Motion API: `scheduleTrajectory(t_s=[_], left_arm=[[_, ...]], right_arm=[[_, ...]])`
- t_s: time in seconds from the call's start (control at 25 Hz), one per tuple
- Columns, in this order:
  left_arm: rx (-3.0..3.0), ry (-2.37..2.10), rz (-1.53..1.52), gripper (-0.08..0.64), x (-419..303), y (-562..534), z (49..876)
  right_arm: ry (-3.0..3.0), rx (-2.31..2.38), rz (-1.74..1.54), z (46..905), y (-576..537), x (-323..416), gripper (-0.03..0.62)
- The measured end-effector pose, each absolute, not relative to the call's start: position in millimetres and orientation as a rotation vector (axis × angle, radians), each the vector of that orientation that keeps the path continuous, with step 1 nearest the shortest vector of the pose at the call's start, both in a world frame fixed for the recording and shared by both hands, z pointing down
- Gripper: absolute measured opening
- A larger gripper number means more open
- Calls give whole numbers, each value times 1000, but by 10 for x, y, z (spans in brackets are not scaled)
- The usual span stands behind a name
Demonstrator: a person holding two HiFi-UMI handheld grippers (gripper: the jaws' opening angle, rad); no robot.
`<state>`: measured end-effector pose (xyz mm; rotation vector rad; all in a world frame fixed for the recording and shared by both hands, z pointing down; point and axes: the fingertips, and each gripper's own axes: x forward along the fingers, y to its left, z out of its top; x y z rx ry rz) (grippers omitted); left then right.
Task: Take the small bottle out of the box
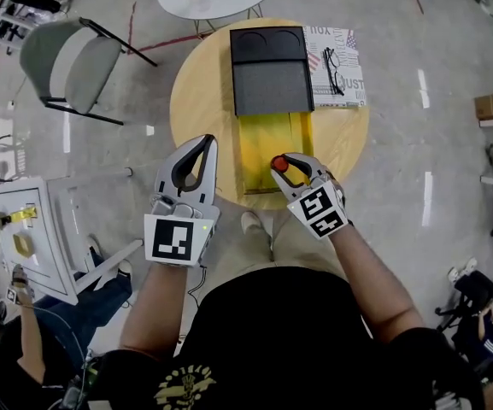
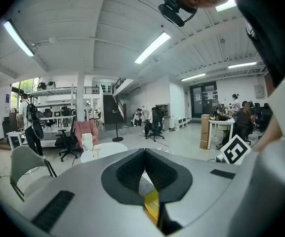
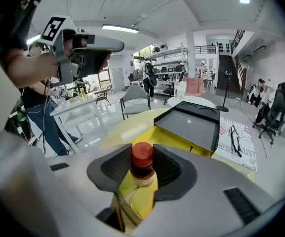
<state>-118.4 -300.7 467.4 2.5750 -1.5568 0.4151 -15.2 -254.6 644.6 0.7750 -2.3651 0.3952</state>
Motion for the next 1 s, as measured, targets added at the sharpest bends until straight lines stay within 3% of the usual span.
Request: scheduleTrajectory(t_s=[1.0], left_arm=[[2608,-1585,413,15,-1232,-2826,4057]], right_arm=[[-2408,784,348,5407,-2616,-10,143]])
